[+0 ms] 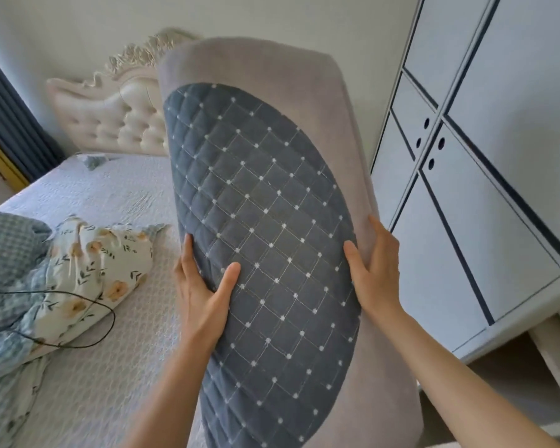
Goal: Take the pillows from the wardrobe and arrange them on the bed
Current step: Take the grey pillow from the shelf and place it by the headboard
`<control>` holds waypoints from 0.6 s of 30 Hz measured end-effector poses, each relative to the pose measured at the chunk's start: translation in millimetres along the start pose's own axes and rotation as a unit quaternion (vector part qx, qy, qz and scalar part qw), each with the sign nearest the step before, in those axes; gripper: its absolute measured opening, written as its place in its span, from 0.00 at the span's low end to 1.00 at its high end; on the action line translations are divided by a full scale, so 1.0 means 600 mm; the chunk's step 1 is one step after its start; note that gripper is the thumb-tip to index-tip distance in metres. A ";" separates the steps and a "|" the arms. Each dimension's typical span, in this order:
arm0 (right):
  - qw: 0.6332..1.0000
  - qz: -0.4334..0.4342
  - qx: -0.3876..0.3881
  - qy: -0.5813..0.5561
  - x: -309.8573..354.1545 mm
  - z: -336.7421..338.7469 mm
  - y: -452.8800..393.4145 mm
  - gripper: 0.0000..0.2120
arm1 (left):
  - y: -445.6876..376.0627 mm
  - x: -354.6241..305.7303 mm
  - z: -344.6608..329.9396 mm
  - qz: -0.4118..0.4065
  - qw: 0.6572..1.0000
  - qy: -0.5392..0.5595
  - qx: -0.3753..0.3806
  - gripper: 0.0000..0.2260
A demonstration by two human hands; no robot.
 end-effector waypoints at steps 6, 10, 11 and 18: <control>0.999 -0.027 0.046 0.002 -0.080 -0.061 -0.080 0.28 | -0.072 0.021 -0.065 0.042 0.999 -0.031 -0.005 0.42; 0.997 -0.036 0.064 0.004 -0.141 -0.101 -0.167 0.29 | -0.139 0.024 -0.132 0.040 0.998 -0.039 -0.030 0.41; 0.997 -0.037 0.071 -0.002 -0.155 -0.110 -0.192 0.29 | -0.155 0.024 -0.151 0.041 0.998 -0.041 -0.037 0.41; 0.993 -0.022 0.103 -0.043 -0.223 -0.157 -0.380 0.30 | -0.264 0.007 -0.272 0.049 0.993 -0.047 -0.094 0.40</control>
Point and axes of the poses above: each hand's wrist, its own y-axis away from the middle knuckle, its own z-axis out of the back of the hand, x = y × z, the point moved 6 cm from there along -y, towards the middle knuckle, and after that the axes turned 1 degree about -y, right-handed, at the moved point
